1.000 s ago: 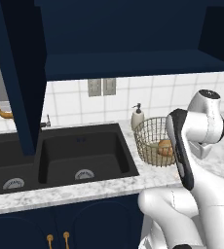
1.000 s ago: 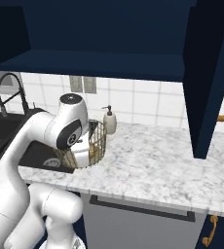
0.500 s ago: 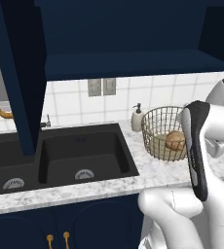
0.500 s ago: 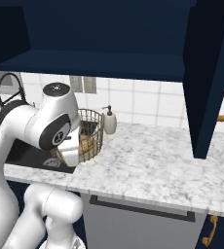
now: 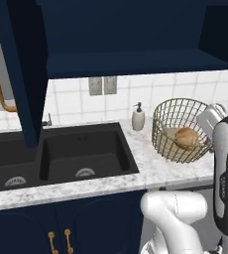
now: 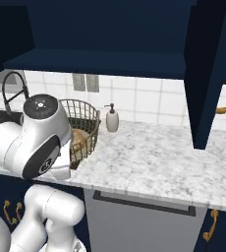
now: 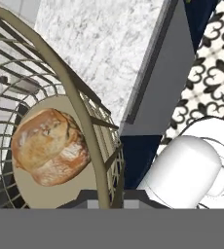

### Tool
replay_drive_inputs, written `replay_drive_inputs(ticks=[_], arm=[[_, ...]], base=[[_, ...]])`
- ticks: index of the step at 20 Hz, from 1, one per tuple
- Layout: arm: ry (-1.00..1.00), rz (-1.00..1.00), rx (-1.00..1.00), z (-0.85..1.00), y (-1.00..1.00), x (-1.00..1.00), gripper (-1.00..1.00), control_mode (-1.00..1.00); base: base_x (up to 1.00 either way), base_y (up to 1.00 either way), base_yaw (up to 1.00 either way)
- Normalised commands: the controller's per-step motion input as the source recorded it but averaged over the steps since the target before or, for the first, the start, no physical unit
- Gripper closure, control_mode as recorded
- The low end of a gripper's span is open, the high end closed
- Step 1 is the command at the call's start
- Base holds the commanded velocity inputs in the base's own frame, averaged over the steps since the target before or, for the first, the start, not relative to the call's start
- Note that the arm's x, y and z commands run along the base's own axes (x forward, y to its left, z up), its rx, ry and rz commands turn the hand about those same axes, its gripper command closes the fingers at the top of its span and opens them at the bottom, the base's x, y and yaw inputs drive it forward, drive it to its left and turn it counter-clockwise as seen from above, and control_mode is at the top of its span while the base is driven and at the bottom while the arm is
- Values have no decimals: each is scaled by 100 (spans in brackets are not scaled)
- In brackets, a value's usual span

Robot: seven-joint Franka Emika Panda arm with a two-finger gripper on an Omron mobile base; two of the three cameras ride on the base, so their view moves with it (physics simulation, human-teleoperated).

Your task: Open the cabinet, pick up the bread from the cabinet and place it in the basket. Then move the basket to the dining counter.

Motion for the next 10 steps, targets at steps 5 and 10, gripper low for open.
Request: replay_drive_inputs(ticks=[5,10], arm=[[0,0,0,0,0,0,100,100],[0,0,0,0,0,0,100,100]], base=[[-83,72,0],[-100,53,13]])
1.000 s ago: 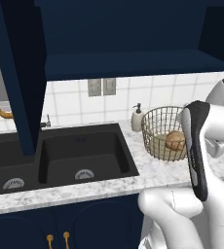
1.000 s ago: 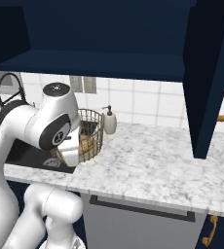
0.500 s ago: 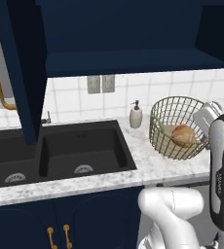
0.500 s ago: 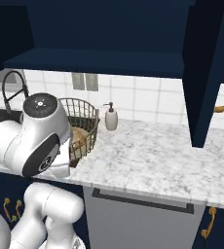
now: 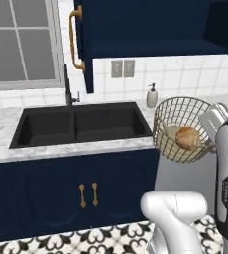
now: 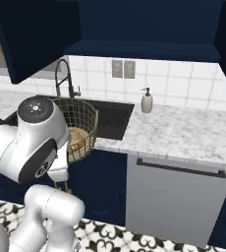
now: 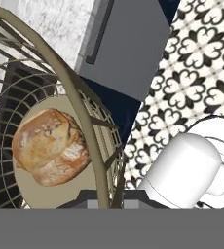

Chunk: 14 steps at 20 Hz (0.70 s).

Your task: Open the cabinet, pick up the bread from the cabinet and place it in the basket. Then move the basket to the dining counter.

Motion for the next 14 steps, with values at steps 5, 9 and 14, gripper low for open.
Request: replay_drive_inputs(ticks=[5,9,14], arm=[[0,0,0,0,0,0,100,100],[0,0,0,0,0,0,100,100],[0,0,0,0,0,0,100,100]], base=[[-40,23,63],[0,0,97],[0,0,100]])
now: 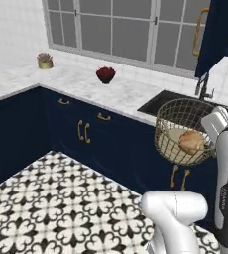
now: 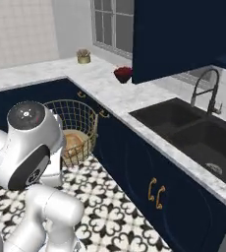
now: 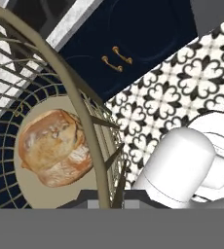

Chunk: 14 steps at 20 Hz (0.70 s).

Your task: Open the cabinet, pick up the bread from the cabinet and place it in the basket. Then move the basket to the dining counter.

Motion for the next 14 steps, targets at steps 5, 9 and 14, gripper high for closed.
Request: replay_drive_inputs(ticks=[5,9,14], arm=[[0,0,0,0,0,0,100,100],[0,0,0,0,0,0,100,100],[0,0,0,0,0,0,100,100]], base=[[0,0,100],[53,20,78],[100,14,30]])
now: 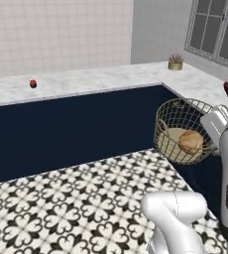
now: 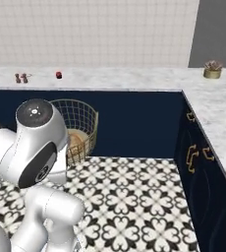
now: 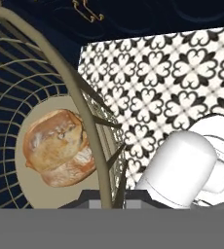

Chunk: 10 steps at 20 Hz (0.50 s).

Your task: Open the cabinet, pick up the bread from the cabinet and place it in the basket. Then move the basket to the dining counter.

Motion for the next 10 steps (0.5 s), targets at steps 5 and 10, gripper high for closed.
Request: replay_drive_inputs(ticks=[5,10], arm=[[0,0,0,0,0,0,100,100],[0,0,0,0,0,0,100,100]], base=[[100,0,17],[100,0,23]])
